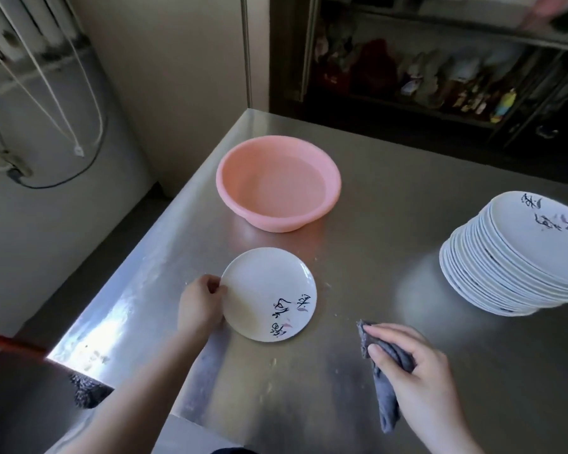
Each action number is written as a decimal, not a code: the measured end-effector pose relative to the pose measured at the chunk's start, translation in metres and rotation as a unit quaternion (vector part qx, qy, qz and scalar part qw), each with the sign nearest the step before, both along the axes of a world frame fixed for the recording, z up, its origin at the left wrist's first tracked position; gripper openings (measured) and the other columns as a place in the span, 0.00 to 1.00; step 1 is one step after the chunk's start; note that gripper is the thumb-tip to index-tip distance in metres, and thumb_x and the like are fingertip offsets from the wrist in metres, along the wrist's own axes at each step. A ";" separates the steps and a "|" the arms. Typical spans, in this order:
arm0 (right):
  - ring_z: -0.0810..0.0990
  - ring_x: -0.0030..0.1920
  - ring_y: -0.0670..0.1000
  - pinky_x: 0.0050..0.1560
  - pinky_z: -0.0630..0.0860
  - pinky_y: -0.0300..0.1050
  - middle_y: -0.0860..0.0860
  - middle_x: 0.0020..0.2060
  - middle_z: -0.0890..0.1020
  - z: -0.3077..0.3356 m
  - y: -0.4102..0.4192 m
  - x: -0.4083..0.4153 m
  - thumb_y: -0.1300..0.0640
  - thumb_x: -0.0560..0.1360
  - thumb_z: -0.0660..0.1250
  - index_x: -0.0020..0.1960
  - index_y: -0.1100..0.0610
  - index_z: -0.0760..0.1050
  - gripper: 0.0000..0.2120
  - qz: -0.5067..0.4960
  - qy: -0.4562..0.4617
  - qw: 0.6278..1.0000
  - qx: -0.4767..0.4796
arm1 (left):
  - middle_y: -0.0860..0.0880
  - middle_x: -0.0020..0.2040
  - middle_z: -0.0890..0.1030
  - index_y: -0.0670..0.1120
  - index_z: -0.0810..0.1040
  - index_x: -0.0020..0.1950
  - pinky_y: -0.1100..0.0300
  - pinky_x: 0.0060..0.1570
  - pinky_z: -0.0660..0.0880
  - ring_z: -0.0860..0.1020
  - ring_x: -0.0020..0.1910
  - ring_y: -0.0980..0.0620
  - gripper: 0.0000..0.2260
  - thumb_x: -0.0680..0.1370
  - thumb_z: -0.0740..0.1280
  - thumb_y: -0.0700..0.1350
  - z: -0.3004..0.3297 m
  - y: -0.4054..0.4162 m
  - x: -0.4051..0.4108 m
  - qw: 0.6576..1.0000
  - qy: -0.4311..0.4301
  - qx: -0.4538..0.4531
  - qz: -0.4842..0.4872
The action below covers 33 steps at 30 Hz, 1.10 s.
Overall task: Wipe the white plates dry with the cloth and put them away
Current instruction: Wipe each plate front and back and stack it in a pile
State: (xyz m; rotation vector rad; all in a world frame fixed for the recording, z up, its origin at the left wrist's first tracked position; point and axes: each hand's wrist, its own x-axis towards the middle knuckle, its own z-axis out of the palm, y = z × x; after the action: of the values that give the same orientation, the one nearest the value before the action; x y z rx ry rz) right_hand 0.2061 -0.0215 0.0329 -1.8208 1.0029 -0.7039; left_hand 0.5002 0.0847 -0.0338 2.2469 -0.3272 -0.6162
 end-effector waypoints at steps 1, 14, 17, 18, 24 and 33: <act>0.82 0.49 0.43 0.54 0.75 0.36 0.44 0.47 0.84 0.000 0.000 -0.003 0.73 0.69 0.72 0.44 0.48 0.84 0.19 -0.005 -0.005 1.000 0.004 | 0.47 0.38 0.82 0.49 0.76 0.41 0.47 0.41 0.80 0.81 0.37 0.43 0.08 0.76 0.65 0.38 0.000 0.000 -0.008 1.000 0.026 -0.013 -0.002; 0.81 0.51 0.41 0.55 0.74 0.36 0.42 0.47 0.83 -0.010 -0.048 -0.141 0.73 0.69 0.71 0.44 0.43 0.82 0.23 -0.092 -0.023 0.995 0.000 | 0.48 0.33 0.79 0.57 0.73 0.53 0.49 0.34 0.82 0.82 0.29 0.47 0.22 0.68 0.67 0.32 0.005 -0.055 -0.232 0.972 0.184 -0.123 -0.081; 0.81 0.50 0.41 0.55 0.74 0.36 0.44 0.47 0.83 -0.016 -0.060 -0.188 0.73 0.69 0.70 0.45 0.44 0.82 0.22 -0.118 -0.017 0.993 0.004 | 0.51 0.30 0.78 0.60 0.72 0.54 0.46 0.36 0.82 0.82 0.29 0.46 0.26 0.66 0.67 0.32 0.001 -0.066 -0.277 0.968 0.186 -0.102 -0.137; 0.81 0.50 0.41 0.55 0.74 0.35 0.45 0.48 0.83 -0.019 -0.064 -0.202 0.73 0.69 0.70 0.44 0.45 0.82 0.22 -0.125 -0.015 0.992 0.008 | 0.51 0.29 0.78 0.60 0.71 0.53 0.45 0.35 0.82 0.82 0.28 0.45 0.26 0.66 0.67 0.32 0.000 -0.069 -0.290 0.966 0.185 -0.095 -0.152; 0.80 0.49 0.40 0.53 0.74 0.33 0.46 0.48 0.83 -0.035 -0.079 -0.257 0.73 0.70 0.70 0.45 0.45 0.82 0.21 -0.105 -0.003 0.994 0.036 | 0.51 0.28 0.80 0.56 0.68 0.52 0.44 0.32 0.81 0.82 0.28 0.41 0.23 0.64 0.68 0.35 -0.010 -0.073 -0.348 0.966 0.193 -0.060 -0.163; 0.79 0.52 0.41 0.54 0.73 0.35 0.40 0.48 0.81 -0.056 -0.092 -0.258 0.69 0.70 0.70 0.49 0.47 0.83 0.18 -0.044 0.054 0.997 0.031 | 0.48 0.29 0.82 0.53 0.67 0.46 0.53 0.30 0.77 0.81 0.29 0.48 0.12 0.72 0.69 0.51 -0.005 -0.079 -0.351 0.969 0.058 0.089 -0.224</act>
State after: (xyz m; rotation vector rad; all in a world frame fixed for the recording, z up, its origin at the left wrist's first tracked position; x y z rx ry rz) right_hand -0.0522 -0.1135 -0.0234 -1.7835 1.1693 -0.6262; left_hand 0.1492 0.0058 -0.0392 2.3054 -0.7593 -1.0433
